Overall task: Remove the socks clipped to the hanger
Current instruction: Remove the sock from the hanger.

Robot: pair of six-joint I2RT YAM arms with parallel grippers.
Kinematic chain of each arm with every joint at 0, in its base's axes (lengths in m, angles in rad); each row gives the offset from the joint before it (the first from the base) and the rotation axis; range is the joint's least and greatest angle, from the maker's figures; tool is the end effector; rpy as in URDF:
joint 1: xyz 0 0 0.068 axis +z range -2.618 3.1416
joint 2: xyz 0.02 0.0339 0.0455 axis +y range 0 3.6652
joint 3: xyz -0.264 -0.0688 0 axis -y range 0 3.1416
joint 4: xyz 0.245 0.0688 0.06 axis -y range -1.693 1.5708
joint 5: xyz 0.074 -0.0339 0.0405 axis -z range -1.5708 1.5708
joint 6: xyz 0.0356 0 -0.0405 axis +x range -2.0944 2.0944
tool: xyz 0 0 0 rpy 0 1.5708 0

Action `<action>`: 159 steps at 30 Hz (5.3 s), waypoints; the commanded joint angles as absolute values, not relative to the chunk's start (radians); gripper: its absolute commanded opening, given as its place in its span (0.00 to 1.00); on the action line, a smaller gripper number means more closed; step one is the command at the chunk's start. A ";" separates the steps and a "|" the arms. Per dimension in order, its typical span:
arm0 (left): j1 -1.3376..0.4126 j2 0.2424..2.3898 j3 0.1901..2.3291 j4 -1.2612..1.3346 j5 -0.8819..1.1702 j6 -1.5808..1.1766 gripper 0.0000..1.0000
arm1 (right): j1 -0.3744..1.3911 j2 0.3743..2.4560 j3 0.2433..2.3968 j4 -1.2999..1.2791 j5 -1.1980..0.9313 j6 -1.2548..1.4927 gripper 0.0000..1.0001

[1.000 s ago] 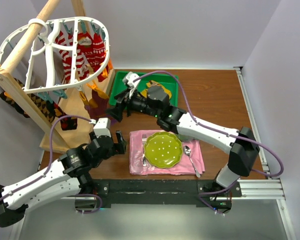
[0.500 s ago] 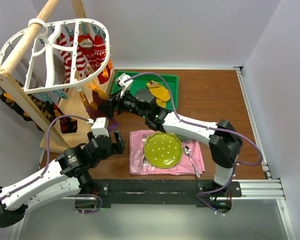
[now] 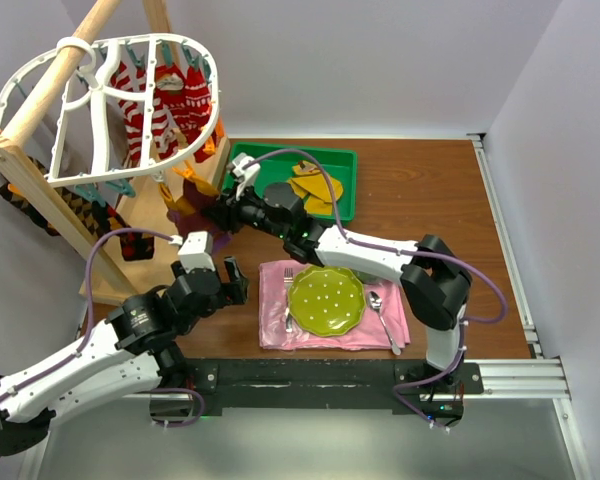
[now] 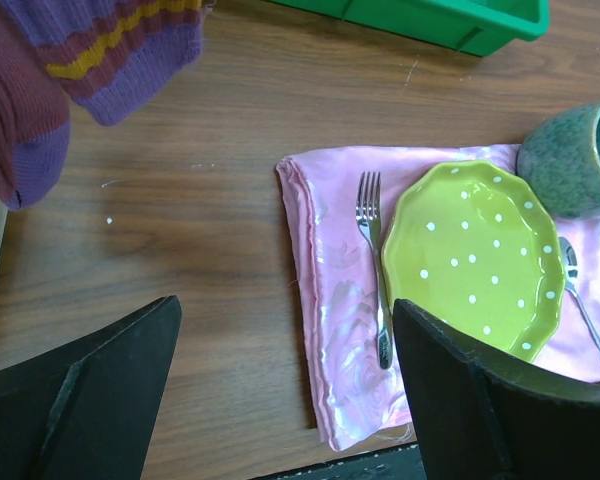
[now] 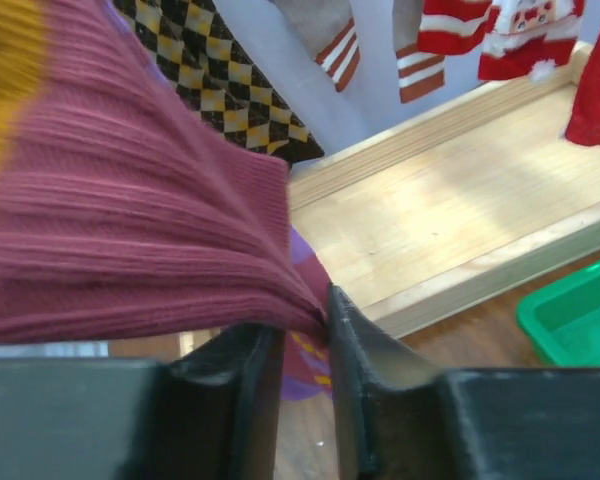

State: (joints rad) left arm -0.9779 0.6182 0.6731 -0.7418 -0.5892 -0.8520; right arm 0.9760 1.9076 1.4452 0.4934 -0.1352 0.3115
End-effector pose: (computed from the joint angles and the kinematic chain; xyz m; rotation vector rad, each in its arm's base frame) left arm 0.0870 -0.0937 0.2742 -0.1713 2.1465 -0.4049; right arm 0.2552 0.3858 0.3105 -0.6461 1.5199 1.1092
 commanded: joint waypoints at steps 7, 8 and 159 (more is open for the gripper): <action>-0.980 0.615 0.710 -0.621 -0.588 -0.785 0.88 | 0.922 1.611 1.367 0.358 -0.192 0.190 0.00; -0.980 0.615 0.709 -0.612 -0.584 -0.779 0.88 | 0.919 1.592 1.358 0.315 -0.201 0.180 0.00; -0.980 0.713 1.071 -0.111 -1.008 -0.496 0.68 | 1.028 1.559 1.278 0.118 0.087 0.147 0.00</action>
